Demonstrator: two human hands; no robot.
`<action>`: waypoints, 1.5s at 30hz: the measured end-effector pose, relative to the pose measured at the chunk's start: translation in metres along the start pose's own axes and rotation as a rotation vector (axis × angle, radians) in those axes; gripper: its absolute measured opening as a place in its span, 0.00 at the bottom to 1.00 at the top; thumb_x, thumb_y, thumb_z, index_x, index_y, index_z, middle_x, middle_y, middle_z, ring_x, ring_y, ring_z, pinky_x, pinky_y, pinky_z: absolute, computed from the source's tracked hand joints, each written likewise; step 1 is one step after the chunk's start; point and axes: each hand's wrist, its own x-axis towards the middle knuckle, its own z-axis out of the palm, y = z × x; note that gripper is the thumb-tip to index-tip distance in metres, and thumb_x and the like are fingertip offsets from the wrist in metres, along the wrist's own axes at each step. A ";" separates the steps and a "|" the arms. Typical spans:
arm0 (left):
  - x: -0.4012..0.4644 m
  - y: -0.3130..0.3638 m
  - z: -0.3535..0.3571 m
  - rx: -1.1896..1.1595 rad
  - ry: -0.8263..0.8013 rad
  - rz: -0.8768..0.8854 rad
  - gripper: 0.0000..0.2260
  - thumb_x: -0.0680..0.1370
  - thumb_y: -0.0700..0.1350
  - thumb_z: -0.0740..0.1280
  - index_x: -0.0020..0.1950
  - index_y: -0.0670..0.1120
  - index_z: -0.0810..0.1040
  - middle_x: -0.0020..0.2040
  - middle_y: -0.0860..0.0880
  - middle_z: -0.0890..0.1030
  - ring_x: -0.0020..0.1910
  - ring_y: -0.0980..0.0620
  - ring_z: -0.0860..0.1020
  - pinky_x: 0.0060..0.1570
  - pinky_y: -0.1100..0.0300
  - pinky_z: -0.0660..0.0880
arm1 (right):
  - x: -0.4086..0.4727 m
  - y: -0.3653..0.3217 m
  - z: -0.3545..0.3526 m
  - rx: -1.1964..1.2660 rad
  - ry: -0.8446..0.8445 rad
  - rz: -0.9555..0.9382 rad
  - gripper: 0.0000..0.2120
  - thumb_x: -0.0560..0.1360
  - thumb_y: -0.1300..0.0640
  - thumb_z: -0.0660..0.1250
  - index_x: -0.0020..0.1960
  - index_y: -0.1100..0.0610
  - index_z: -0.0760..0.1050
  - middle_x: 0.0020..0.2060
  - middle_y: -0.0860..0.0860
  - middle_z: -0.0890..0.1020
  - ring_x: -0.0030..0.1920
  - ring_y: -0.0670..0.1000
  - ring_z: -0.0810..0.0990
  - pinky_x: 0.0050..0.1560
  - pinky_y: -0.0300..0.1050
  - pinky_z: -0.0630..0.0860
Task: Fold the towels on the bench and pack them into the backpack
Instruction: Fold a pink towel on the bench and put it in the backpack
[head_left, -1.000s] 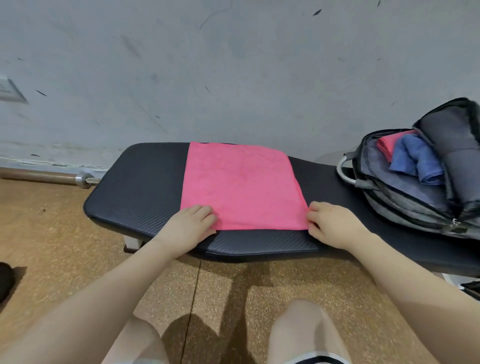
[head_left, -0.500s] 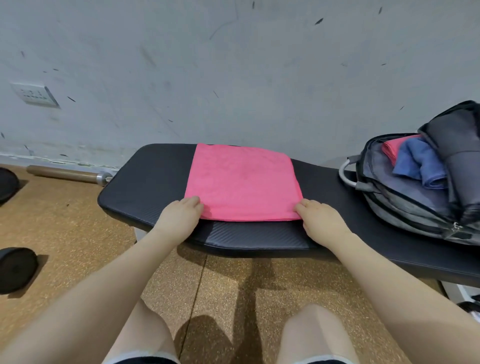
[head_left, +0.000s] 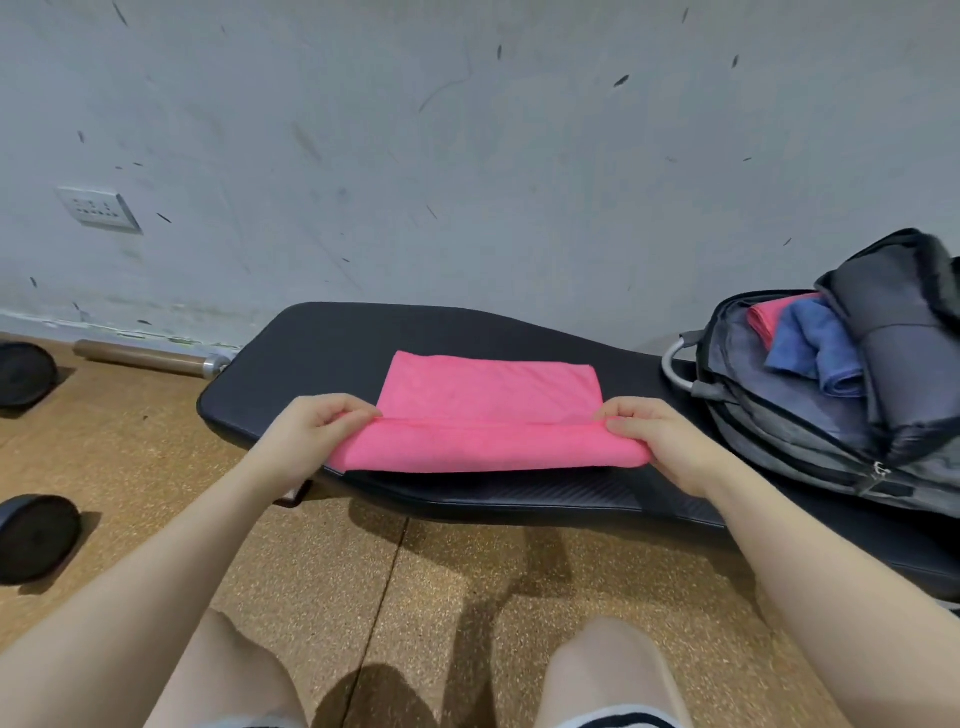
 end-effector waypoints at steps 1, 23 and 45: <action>0.002 0.004 -0.001 -0.017 0.012 -0.017 0.09 0.78 0.43 0.63 0.43 0.53 0.81 0.45 0.60 0.81 0.44 0.65 0.77 0.41 0.73 0.71 | 0.001 -0.002 -0.003 0.054 -0.010 -0.003 0.11 0.77 0.67 0.59 0.41 0.58 0.77 0.31 0.46 0.80 0.33 0.44 0.75 0.33 0.31 0.71; 0.146 -0.040 0.052 0.592 0.022 -0.125 0.13 0.81 0.44 0.53 0.54 0.40 0.74 0.52 0.42 0.77 0.49 0.41 0.75 0.45 0.52 0.69 | 0.123 0.015 -0.020 -0.960 0.329 0.108 0.16 0.80 0.47 0.53 0.44 0.57 0.72 0.41 0.52 0.78 0.45 0.56 0.76 0.40 0.48 0.70; 0.108 -0.039 0.092 0.682 -0.225 0.050 0.48 0.62 0.72 0.32 0.76 0.48 0.45 0.77 0.46 0.44 0.76 0.48 0.43 0.74 0.53 0.42 | 0.116 0.037 0.050 -1.208 0.163 0.088 0.34 0.77 0.35 0.43 0.77 0.52 0.40 0.77 0.48 0.42 0.76 0.48 0.40 0.74 0.49 0.38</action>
